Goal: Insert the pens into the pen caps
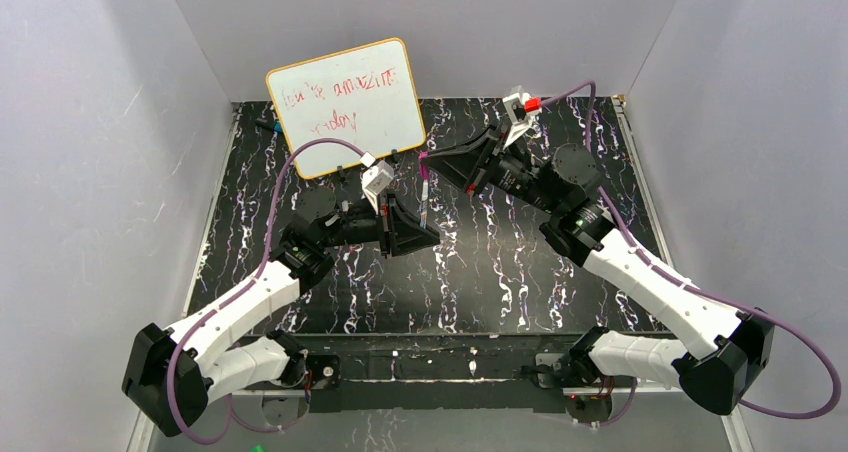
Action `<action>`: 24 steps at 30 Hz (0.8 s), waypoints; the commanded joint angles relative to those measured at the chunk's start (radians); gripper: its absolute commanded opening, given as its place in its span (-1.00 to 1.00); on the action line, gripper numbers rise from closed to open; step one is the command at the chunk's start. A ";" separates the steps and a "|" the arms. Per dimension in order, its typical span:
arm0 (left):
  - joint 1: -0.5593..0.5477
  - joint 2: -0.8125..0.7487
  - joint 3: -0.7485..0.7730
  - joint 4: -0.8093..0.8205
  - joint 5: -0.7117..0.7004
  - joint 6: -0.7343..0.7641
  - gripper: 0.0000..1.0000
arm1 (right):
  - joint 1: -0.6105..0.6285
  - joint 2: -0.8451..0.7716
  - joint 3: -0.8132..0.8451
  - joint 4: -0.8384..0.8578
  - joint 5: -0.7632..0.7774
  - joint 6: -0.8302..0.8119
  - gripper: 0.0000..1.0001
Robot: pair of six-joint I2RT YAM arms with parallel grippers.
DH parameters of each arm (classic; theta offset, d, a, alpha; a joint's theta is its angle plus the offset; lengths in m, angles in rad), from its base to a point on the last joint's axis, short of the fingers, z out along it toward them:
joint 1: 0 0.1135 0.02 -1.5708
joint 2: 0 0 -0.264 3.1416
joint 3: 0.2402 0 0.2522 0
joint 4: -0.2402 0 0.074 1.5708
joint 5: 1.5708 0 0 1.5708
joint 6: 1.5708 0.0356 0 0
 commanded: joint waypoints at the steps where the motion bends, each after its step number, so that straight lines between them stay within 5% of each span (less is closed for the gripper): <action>1: 0.000 -0.024 0.045 0.005 0.011 0.009 -1.00 | 0.006 -0.019 0.002 0.036 0.004 0.003 -0.69; 24: 0.000 -0.034 0.033 0.005 0.021 0.007 -1.00 | 0.004 -0.012 0.011 0.041 0.042 -0.026 -0.69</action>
